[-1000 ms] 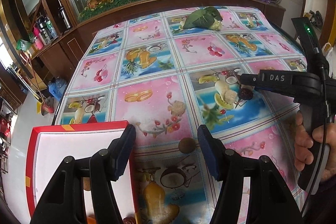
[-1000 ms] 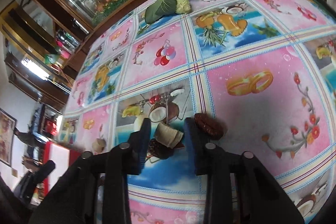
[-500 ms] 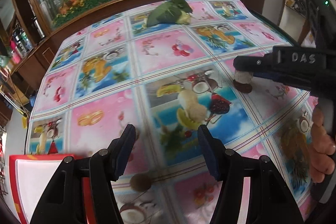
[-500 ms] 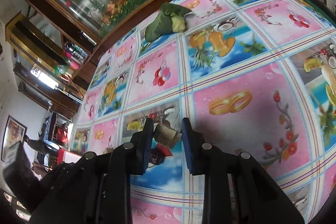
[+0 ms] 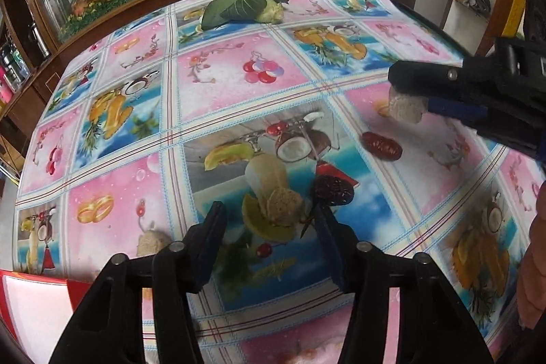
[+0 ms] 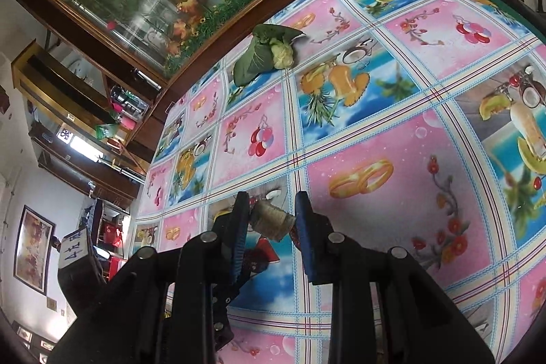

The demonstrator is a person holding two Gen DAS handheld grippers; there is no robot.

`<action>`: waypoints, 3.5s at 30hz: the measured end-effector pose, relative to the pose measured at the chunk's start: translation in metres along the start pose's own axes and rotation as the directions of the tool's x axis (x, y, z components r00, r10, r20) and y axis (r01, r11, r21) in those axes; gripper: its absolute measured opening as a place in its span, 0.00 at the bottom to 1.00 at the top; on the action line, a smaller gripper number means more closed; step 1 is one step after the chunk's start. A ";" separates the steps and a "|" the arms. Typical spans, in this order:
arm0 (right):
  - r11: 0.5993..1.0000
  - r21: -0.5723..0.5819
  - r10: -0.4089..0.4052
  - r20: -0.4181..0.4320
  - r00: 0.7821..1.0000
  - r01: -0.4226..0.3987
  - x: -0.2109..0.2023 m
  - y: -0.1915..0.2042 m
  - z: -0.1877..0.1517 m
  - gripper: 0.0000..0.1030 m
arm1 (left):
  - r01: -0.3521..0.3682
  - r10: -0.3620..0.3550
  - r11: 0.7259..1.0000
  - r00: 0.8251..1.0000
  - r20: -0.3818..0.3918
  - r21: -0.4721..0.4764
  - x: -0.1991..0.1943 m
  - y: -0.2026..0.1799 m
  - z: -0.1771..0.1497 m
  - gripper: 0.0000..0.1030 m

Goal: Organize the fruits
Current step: 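Grasp a beige bread piece with the right tool while the left tool grasps a round beige ball, then carry the ball into the tray and release with the left tool while the right tool drops the bread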

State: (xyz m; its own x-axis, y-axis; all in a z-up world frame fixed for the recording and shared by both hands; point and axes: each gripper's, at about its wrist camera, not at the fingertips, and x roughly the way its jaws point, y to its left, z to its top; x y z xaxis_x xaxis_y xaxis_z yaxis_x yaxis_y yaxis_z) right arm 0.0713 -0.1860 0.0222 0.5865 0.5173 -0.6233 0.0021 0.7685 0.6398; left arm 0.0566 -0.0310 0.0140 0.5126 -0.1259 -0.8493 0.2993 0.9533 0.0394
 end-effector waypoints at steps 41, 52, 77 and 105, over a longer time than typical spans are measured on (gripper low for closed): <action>0.948 -0.319 0.028 0.108 0.994 0.008 -0.010 0.089 -0.090 0.29 | -0.187 0.272 0.937 0.920 0.280 -0.295 -0.169 0.090 -0.109 0.21; 0.917 -0.396 0.079 0.053 0.995 -0.052 -0.007 0.141 -0.143 0.29 | -0.204 0.315 0.904 0.912 0.262 -0.376 -0.178 0.128 -0.147 0.21; 0.812 -0.553 0.113 -0.162 0.980 -0.185 0.041 0.230 -0.235 0.29 | -0.256 0.364 0.834 0.921 0.140 -0.489 -0.173 0.190 -0.232 0.21; 0.825 -0.539 0.053 -0.227 0.973 -0.170 0.087 0.234 -0.234 0.29 | -0.303 0.401 0.830 0.908 0.122 -0.469 -0.163 0.191 -0.224 0.21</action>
State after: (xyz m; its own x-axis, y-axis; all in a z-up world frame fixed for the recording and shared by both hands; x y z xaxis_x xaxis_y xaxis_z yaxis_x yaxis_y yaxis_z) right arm -0.0666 0.1269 0.0127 0.3869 0.6290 -0.6742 -0.5345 0.7488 0.3919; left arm -0.1501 0.2336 0.0415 0.6836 0.2343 -0.6913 -0.2843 0.9577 0.0434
